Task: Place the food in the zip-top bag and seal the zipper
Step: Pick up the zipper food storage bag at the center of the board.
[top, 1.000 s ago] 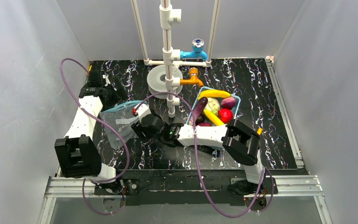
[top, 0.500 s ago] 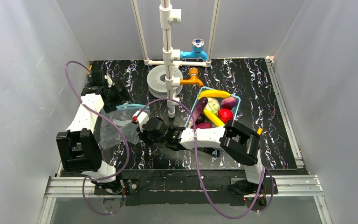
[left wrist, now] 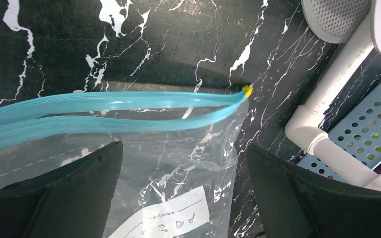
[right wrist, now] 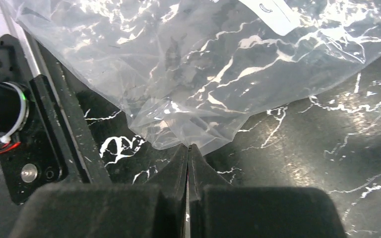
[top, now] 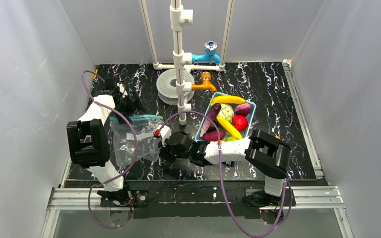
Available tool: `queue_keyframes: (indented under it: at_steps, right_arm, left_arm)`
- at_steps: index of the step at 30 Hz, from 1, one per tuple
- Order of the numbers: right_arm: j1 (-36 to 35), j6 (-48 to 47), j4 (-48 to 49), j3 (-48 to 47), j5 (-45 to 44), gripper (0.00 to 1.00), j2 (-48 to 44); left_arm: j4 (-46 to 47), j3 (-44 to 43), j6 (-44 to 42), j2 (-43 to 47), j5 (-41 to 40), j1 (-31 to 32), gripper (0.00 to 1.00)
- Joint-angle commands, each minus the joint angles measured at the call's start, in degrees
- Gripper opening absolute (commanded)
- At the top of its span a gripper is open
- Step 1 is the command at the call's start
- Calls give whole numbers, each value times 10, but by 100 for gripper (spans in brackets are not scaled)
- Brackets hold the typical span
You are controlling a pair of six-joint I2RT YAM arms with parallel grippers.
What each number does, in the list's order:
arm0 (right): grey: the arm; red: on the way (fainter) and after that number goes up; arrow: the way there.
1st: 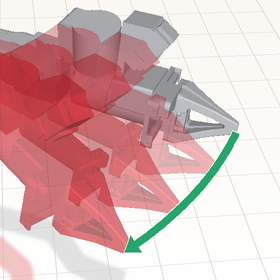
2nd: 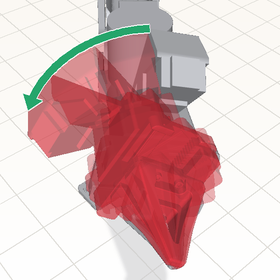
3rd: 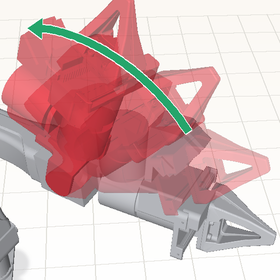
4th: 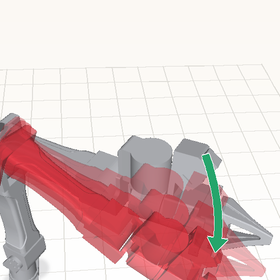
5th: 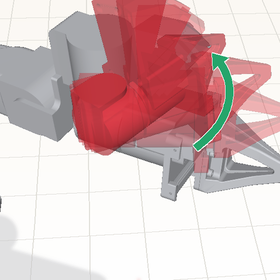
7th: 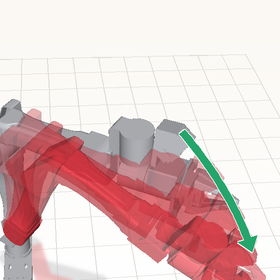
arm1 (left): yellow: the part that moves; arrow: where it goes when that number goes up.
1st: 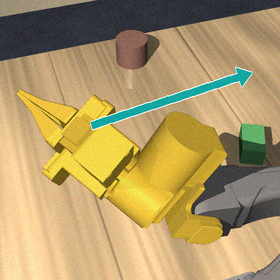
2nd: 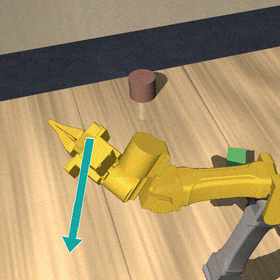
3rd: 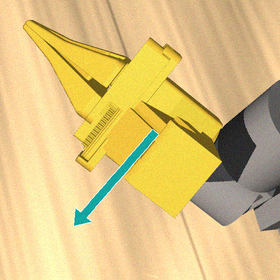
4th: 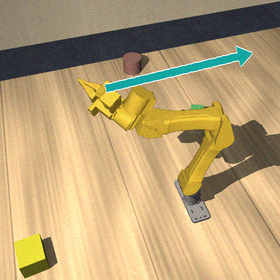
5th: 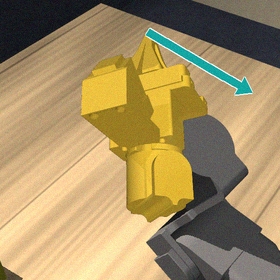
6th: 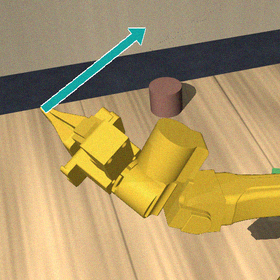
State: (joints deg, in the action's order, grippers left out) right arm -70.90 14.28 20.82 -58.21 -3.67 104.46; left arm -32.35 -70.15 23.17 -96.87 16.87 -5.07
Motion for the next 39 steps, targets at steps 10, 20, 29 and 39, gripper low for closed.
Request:
queue_keyframes:
  at_steps: [10,20,29,39]
  right_arm:
    - [-6,25,47,24,28,1,-11]
    - [-8,24,35,24,7,1,-22]
    - [-9,13,39,25,5,1,-20]
    - [-10,7,58,50,-5,1,-38]
  left_arm:
    - [12,-60,-74,22,-38,42,89]
    - [-98,-124,121,-1,-258,91,85]
    - [-398,-347,338,-157,-338,118,91]
    - [-413,-303,482,-168,-277,112,91]
